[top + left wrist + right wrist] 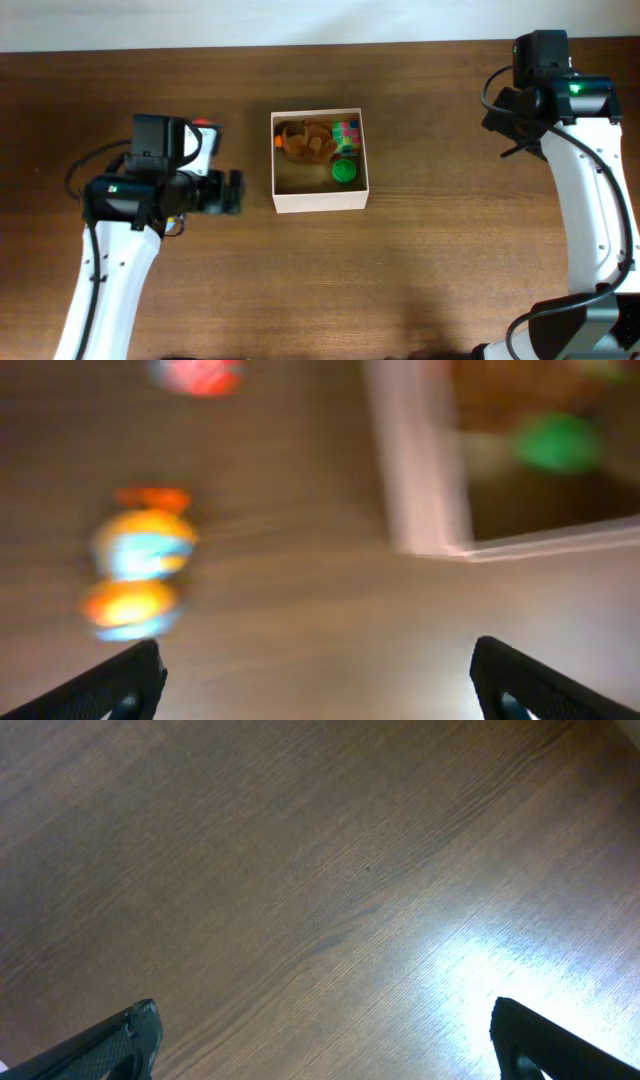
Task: Pack container
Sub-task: 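Move the left gripper to the orange-yellow duck toy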
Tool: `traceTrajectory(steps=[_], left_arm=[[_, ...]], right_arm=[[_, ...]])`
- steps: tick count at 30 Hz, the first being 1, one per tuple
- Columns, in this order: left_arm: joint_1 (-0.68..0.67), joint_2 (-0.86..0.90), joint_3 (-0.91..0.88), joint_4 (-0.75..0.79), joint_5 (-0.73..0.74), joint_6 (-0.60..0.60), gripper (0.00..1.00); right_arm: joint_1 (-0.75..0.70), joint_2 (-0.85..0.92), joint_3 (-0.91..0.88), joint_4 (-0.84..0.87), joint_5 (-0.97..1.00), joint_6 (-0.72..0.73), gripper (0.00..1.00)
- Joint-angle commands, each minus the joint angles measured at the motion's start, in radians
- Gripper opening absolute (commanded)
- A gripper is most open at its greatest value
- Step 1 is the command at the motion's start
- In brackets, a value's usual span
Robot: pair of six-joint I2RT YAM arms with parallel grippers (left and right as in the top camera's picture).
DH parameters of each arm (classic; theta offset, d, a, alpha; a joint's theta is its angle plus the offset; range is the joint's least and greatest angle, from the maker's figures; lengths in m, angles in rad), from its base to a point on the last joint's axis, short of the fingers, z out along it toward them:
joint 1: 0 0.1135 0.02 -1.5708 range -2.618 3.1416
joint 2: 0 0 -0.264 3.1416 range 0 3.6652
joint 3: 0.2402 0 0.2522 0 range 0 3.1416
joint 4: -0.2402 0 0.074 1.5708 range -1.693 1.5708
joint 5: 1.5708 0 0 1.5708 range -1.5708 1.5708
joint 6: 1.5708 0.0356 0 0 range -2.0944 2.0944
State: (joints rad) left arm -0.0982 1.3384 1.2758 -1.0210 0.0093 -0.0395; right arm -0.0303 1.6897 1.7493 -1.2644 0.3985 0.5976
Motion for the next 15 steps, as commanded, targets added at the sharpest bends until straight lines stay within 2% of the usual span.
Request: traceTrajectory(steps=[1, 5, 9, 15], left_arm=[[0.003, 0.031, 0.022, 0.023, -0.312, -0.088, 0.99], [0.012, 0.083, 0.021, 0.033, -0.344, -0.097, 0.99], [0.060, 0.168, 0.021, 0.038, -0.342, -0.214, 0.99], [0.147, 0.302, 0.021, 0.097, -0.265, -0.244, 0.99]], right_arm=[[-0.004, 0.007, 0.001, 0.000, 0.002, -0.006, 0.99], [-0.004, 0.007, 0.001, 0.000, 0.002, -0.006, 0.99], [-0.004, 0.007, 0.001, 0.000, 0.002, -0.006, 0.99], [-0.004, 0.007, 0.001, 0.000, 0.002, -0.006, 0.99]])
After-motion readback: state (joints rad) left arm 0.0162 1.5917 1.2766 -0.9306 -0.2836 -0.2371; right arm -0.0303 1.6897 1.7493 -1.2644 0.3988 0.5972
